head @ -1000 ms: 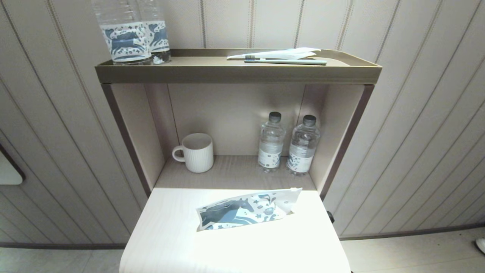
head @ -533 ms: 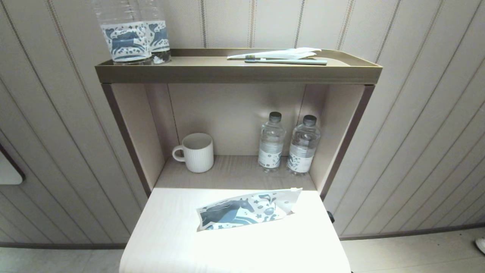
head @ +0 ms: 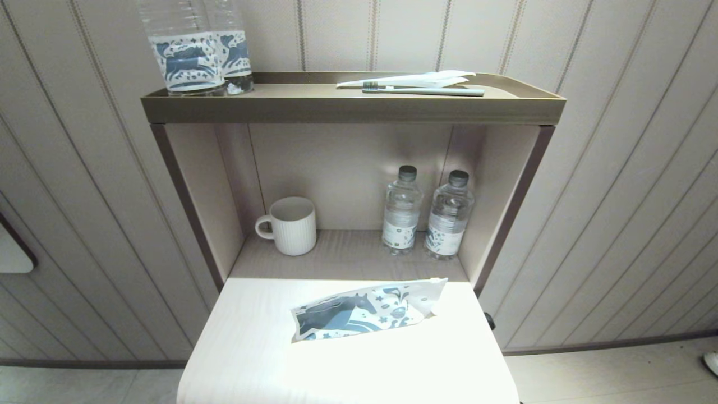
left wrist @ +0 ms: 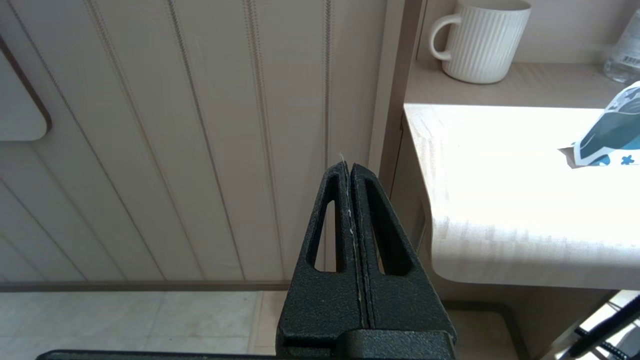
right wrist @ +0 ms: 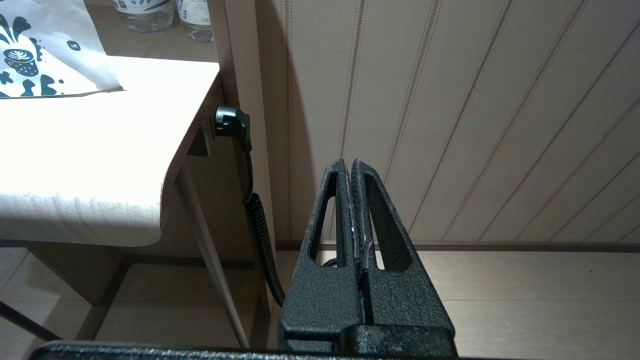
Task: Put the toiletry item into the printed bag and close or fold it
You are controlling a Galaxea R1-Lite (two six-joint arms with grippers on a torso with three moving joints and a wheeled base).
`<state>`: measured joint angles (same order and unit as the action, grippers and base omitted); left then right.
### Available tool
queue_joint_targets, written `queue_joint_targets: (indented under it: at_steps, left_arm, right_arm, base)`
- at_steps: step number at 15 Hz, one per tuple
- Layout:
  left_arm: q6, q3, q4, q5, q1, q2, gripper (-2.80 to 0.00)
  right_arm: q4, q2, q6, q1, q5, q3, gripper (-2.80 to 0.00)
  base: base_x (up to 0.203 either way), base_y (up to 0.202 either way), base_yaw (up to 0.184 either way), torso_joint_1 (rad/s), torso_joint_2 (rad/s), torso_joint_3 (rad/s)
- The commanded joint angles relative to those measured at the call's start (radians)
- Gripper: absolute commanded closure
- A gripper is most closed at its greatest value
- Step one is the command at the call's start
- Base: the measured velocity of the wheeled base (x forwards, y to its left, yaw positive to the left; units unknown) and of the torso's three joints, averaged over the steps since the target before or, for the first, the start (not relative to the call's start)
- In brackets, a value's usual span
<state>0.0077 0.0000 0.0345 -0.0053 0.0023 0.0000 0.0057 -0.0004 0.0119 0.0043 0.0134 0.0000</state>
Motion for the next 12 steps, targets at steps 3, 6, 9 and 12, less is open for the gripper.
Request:
queue_joint_targets:
  at_steps: [3, 6, 9, 12]
  left_arm:
    - [-0.002, 0.0, 0.001, -0.001, 0.0, 0.002, 0.0]
    - [-0.003, 0.0, 0.001, -0.001, 0.001, 0.0, 0.0]
    - [-0.002, 0.0, 0.001, -0.001, 0.001, 0.0, 0.0]
    - [-0.002, 0.0, 0.001, -0.001, 0.001, 0.0, 0.0]
  right_arm:
    - [-0.001, 0.0, 0.0, 0.0, 0.0, 0.0, 0.0]
    - [-0.001, 0.0, 0.0, -0.001, 0.0, 0.0, 0.0]
    - [0.0, 0.0, 0.002, -0.003, 0.0, 0.0, 0.0]
    - [-0.001, 0.0, 0.003, -0.003, -0.001, 0.0, 0.0]
  base:
    - [0.0, 0.0, 0.0, 0.0, 0.0, 0.0]
    - [0.0, 0.0, 0.0, 0.0, 0.0, 0.0]
    - [0.0, 0.0, 0.0, 0.0, 0.0, 0.0]
    - [0.0, 0.0, 0.0, 0.0, 0.0, 0.0]
